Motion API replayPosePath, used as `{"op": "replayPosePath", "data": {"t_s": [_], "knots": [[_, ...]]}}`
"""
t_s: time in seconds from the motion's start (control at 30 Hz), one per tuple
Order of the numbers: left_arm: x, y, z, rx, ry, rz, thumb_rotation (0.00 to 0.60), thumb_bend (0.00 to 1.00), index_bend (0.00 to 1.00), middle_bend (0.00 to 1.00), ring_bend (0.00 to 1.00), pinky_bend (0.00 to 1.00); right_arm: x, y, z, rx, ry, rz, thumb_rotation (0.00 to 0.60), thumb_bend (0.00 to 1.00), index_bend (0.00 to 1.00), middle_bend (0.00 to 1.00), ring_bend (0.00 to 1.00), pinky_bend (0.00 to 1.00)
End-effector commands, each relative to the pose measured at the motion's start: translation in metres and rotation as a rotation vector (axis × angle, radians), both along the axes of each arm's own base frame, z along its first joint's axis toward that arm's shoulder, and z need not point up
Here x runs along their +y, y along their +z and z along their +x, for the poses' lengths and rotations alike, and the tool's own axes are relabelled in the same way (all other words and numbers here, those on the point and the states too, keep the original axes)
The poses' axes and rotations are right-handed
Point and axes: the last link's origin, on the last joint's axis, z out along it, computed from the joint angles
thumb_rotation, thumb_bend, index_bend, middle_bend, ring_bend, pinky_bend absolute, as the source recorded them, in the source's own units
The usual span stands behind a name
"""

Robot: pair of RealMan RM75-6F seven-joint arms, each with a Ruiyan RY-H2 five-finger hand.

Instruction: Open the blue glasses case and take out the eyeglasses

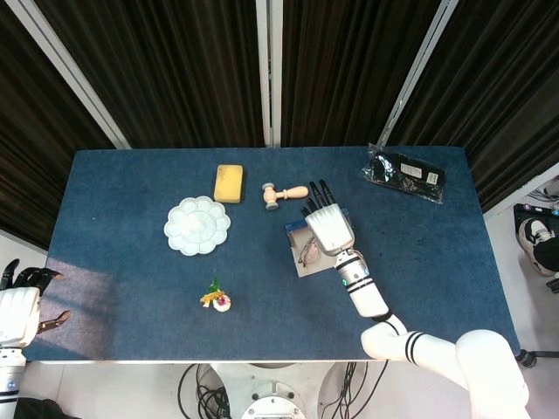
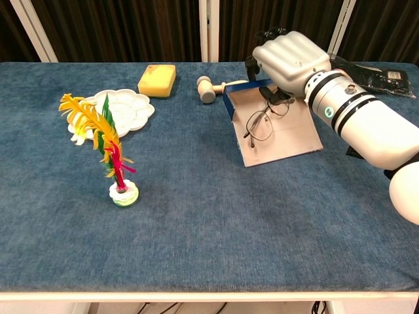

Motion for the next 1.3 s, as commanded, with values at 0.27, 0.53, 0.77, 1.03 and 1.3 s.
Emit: {"op": "replayPosePath", "data": {"t_s": [0.27, 0.53, 0.77, 1.03, 1.3], "knots": [[0.000, -0.001, 0.000, -0.002, 0.000, -0.005, 0.600, 0.07, 0.34, 0.29, 0.20, 0.06, -0.001, 0.003, -0.005, 0.006, -0.046, 0.029, 0.600, 0.44, 0.48, 0.32, 0.00, 0.00], [0.000, 0.000, 0.000, 0.002, 0.000, -0.003, 0.600, 0.06, 0.34, 0.29, 0.20, 0.06, -0.005, -0.008, -0.007, -0.042, -0.176, 0.159, 0.600, 0.43, 0.43, 0.30, 0.00, 0.00], [0.000, 0.000, 0.001, 0.003, 0.000, -0.003, 0.600, 0.06, 0.34, 0.29, 0.20, 0.06, -0.005, 0.002, -0.009, -0.029, -0.227, 0.220, 0.600, 0.29, 0.01, 0.15, 0.00, 0.00], [0.000, 0.000, 0.001, 0.002, -0.002, 0.000, 0.600, 0.06, 0.34, 0.29, 0.20, 0.06, 0.021, 0.028, -0.008, -0.135, -0.136, 0.253, 0.600, 0.24, 0.02, 0.15, 0.00, 0.00], [0.001, -0.001, 0.003, -0.001, -0.010, -0.005, 0.600, 0.06, 0.34, 0.29, 0.20, 0.06, 0.054, 0.026, -0.039, -0.144, -0.144, 0.364, 0.600, 0.31, 0.32, 0.21, 0.00, 0.00]]}}
